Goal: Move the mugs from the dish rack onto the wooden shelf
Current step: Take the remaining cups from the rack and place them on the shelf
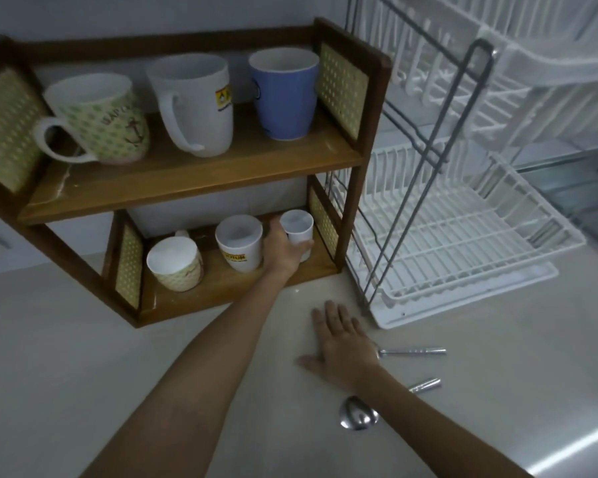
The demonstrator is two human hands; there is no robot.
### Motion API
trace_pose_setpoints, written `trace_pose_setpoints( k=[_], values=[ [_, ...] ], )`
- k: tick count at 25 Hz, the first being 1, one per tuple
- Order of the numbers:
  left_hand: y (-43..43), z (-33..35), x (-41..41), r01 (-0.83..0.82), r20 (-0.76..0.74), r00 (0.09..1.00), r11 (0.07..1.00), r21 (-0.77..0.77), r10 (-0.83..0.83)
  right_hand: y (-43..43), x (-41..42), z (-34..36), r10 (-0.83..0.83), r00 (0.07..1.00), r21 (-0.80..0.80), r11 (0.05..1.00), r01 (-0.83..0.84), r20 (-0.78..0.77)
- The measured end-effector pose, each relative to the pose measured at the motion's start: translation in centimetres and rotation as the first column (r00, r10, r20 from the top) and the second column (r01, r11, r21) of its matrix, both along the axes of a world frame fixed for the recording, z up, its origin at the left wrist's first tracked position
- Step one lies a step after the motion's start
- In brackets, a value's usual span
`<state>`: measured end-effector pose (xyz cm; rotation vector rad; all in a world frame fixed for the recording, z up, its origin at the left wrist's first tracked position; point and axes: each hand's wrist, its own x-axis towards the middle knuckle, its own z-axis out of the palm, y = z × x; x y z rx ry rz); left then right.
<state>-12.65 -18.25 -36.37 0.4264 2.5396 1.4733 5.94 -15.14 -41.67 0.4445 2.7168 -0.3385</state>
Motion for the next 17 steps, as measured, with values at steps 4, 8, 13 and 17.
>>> trace_pose_setpoints(
  k=[4,8,13,17],
  values=[
    [0.9,-1.1,-0.3,-0.016,0.010,1.000,1.000,-0.022,0.017,0.3,-0.9,-0.1,-0.006,0.999,-0.008,1.000,0.006,0.040],
    [1.0,-1.6,-0.4,-0.006,-0.011,1.000,1.000,-0.027,0.005,0.3,-1.0,-0.1,-0.004,0.999,-0.003,1.000,0.005,0.032],
    [-0.1,-1.0,0.2,0.064,-0.004,0.998,0.996,-0.061,-0.065,0.4,-1.3,0.2,0.004,0.998,0.025,1.000,-0.006,0.068],
    [-2.7,2.6,2.9,0.219,0.021,0.976,0.967,-0.133,-0.219,0.6,-1.2,1.9,-0.007,0.998,-0.009,1.000,0.007,0.070]
  ],
)
